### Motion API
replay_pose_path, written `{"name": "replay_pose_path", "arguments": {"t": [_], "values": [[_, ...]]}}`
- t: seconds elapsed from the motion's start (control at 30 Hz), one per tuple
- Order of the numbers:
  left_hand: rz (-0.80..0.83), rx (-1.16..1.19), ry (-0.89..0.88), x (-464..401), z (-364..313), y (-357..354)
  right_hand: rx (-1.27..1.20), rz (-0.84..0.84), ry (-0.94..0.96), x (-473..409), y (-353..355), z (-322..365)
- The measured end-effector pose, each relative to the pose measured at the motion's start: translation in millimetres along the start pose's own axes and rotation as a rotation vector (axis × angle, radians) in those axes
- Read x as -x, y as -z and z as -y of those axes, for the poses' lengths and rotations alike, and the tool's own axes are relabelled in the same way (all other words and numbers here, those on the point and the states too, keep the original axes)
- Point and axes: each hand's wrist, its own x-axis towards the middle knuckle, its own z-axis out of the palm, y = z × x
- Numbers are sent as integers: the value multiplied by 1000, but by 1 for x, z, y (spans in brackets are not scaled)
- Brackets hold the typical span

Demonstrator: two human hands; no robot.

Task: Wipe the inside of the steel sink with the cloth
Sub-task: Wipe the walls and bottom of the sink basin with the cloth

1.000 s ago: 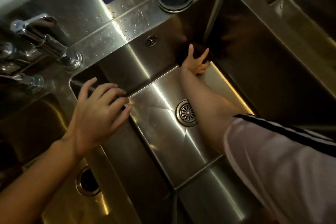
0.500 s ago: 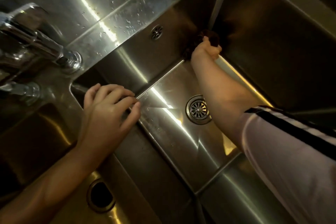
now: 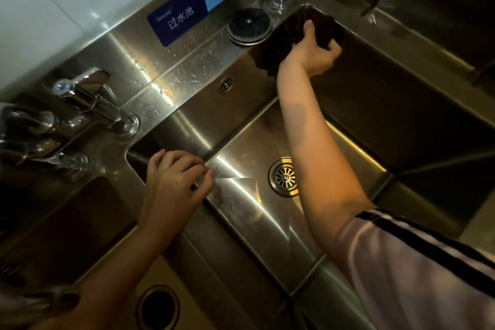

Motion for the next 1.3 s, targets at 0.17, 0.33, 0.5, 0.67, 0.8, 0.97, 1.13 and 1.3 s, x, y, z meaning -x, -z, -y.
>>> {"name": "replay_pose_path", "arguments": {"t": [0.17,0.33,0.5,0.67,0.8,0.97,1.13,1.3], "values": [[4,4,-22,1,1,0,-30,40,0,8,3,4],[42,-22,-30,2,4,-4,96,-10,2,-13,22,-42],[75,-44,-44,-1,6,-6,331,-119,-53,-50,53,-101],[73,-55,-65,-1,7,-8,406,-175,-72,-66,67,-124],[69,-44,-76,0,7,-8,356,-196,-74,-65,63,-111],[34,-30,-69,0,8,-8,165,-125,-36,-51,59,-66],[35,-25,-72,1,7,-6,-50,-16,4,-21,42,-5],[31,-25,-107,3,8,-6,-152,46,-76,-8,39,15]]}}
